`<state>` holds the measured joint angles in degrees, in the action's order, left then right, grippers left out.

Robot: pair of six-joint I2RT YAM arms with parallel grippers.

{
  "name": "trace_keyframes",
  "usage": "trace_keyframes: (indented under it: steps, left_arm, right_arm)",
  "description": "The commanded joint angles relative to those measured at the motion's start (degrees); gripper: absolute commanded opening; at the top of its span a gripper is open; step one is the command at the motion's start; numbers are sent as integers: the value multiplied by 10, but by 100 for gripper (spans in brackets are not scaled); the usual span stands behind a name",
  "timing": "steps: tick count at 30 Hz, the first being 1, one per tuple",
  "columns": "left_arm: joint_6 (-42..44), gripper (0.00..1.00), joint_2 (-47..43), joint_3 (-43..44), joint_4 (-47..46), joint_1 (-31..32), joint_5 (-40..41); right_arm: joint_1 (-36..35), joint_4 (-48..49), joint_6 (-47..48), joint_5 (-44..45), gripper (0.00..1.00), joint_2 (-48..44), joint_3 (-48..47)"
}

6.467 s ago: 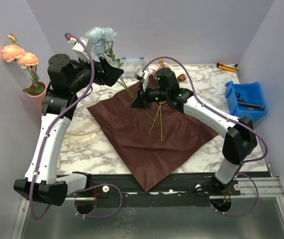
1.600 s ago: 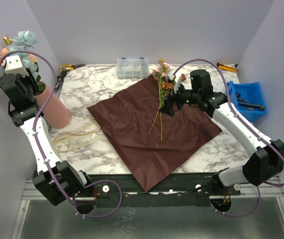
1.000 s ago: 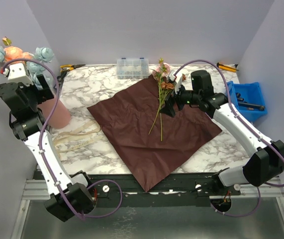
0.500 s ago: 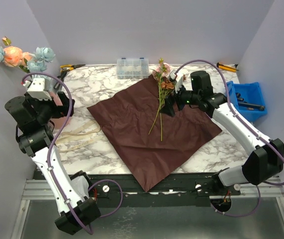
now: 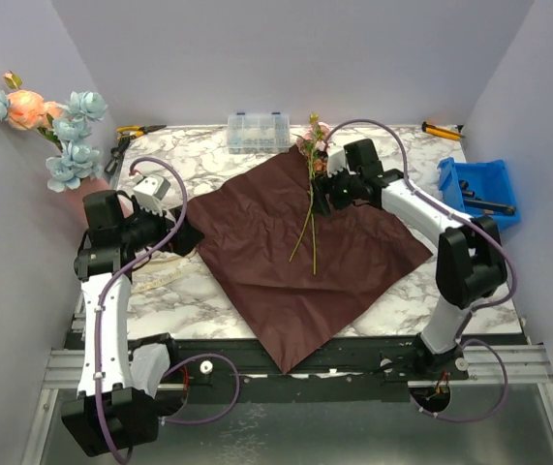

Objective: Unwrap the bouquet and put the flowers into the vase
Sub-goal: Insert the fake flower into the vase, then pick up the fake flower from the wrapping paper.

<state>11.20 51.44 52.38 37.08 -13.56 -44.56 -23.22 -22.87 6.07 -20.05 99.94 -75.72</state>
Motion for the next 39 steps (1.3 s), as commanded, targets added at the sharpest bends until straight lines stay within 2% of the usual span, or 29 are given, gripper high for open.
trace_keyframes:
  steps: [1, 11, 19, 26, 33, 36, 39]
  left_arm:
    - [1, 99, 6, -23, -20, 35, 40]
    - [-47, 99, 19, -23, -64, 66, 79]
    - [-69, 99, 20, -25, -88, 69, 112]
    - [-79, 99, 19, -25, -93, 69, 131]
    - [-86, 99, 20, -24, -97, 69, 131]
    - [-87, 99, 21, -24, -99, 68, 133]
    - [-87, 99, 22, -28, -104, 68, 133]
  right_arm:
    - [2, 61, -43, 49, 67, 58, -54]
    - [3, 68, -92, 83, 51, 243, -243]
    - [7, 51, -103, 127, 45, 337, -324]
    - [11, 58, -117, 160, 43, 364, -303]
    - [11, 68, -135, 156, 43, 343, -252]
    - [11, 71, -149, 196, 40, 327, -234]
    - [11, 111, -159, 246, 44, 295, -184]
